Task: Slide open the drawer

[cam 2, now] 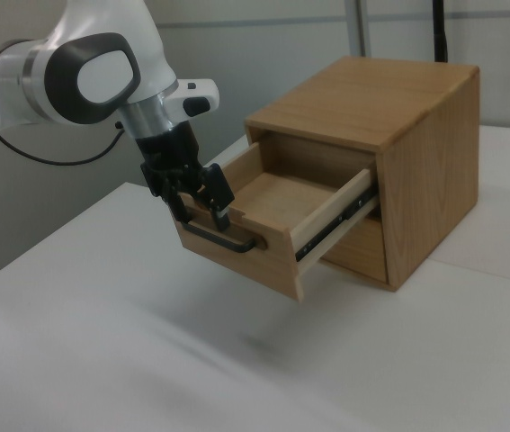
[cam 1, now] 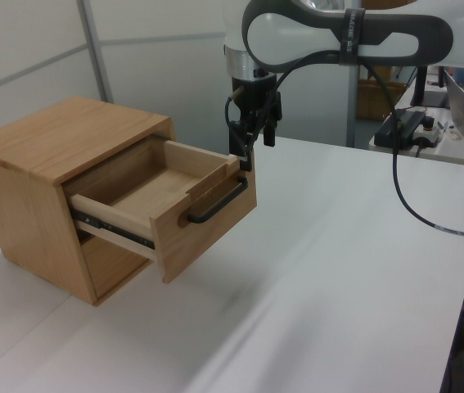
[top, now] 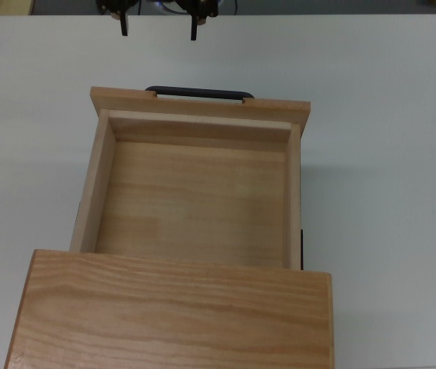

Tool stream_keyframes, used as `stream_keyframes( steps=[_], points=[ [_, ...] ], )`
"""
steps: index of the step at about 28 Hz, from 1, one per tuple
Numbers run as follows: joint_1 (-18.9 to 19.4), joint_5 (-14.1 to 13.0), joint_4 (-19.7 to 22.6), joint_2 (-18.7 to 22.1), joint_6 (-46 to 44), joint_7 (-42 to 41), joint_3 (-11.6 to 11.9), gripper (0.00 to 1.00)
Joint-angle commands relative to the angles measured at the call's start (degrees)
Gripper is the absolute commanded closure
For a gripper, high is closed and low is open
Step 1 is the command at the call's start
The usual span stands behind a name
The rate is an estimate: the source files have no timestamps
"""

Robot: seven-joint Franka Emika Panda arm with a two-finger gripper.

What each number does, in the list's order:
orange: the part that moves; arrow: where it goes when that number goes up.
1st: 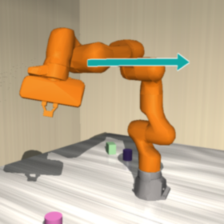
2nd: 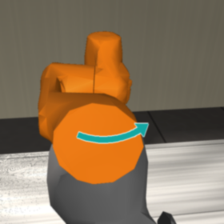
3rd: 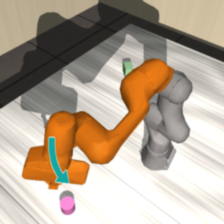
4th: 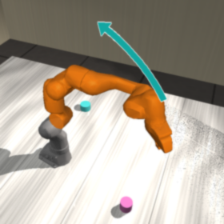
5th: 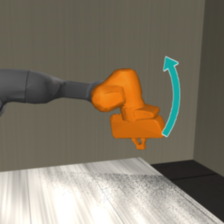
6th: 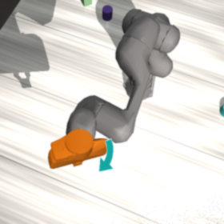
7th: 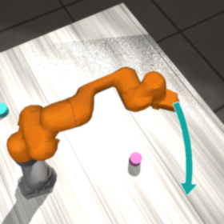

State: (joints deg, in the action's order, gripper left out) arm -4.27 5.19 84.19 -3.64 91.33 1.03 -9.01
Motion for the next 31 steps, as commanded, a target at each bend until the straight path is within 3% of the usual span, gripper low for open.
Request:
stream_keyframes(
  steps=[1, 6, 31],
  points=[
    [-0.2, 0.6, -0.3, 0.3, -1.2, -5.1, 0.2, 0.0],
    [-1.6, 0.2, -0.3, 0.2, -1.1, -5.2, 0.3, 0.0],
    [-1.7, 0.2, -0.4, 0.1, -1.6, -5.0, 0.4, 0.0]
  ],
)
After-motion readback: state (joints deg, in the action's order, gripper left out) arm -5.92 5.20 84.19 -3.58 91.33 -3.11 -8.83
